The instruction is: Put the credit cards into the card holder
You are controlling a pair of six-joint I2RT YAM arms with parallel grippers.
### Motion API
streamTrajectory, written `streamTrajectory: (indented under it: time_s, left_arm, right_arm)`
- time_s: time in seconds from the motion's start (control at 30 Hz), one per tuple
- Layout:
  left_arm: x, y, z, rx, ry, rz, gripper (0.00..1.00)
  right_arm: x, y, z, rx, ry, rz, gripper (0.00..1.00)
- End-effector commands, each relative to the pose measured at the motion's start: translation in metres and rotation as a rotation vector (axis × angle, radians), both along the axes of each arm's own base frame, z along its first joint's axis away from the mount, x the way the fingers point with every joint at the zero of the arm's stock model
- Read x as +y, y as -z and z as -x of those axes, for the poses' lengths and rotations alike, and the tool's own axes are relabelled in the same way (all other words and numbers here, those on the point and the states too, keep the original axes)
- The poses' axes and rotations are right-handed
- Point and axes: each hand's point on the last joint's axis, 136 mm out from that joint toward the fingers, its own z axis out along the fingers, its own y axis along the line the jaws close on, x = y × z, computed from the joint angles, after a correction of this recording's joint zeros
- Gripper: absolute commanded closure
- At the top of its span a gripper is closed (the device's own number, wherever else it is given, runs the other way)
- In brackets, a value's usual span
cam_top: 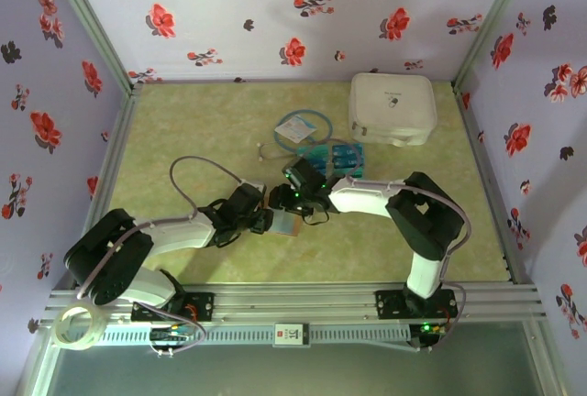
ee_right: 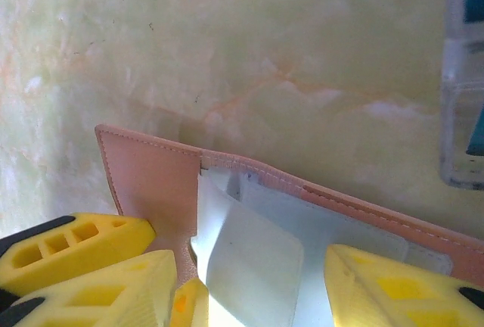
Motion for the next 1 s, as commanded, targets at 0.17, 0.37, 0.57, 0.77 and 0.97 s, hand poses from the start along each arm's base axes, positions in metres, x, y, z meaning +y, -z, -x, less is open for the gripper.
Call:
streamTrajectory:
  time_s: [0.17, 0.37, 0.57, 0.77, 0.97]
  left_arm:
    - [0.019, 0.002, 0.022, 0.050, -0.005, -0.033, 0.35]
    - [0.021, -0.062, 0.013, -0.111, -0.061, 0.118, 0.08]
    - [0.040, -0.098, 0.010, -0.210, -0.141, 0.180, 0.00]
    - [0.050, -0.103, 0.010, -0.224, -0.191, 0.180, 0.00]
    - [0.055, -0.094, 0.012, -0.196, -0.217, 0.155, 0.00]
  right_arm:
    - [0.027, -0.035, -0.008, -0.025, -0.005, -0.120, 0.46]
    - [0.046, -0.043, -0.010, -0.005, -0.012, -0.187, 0.46]
    - [0.072, -0.046, -0.012, 0.011, -0.028, -0.234, 0.46]
    - [0.091, -0.029, -0.016, 0.035, -0.032, -0.235, 0.46]
    - [0.099, -0.022, -0.017, 0.046, -0.035, -0.261, 0.46]
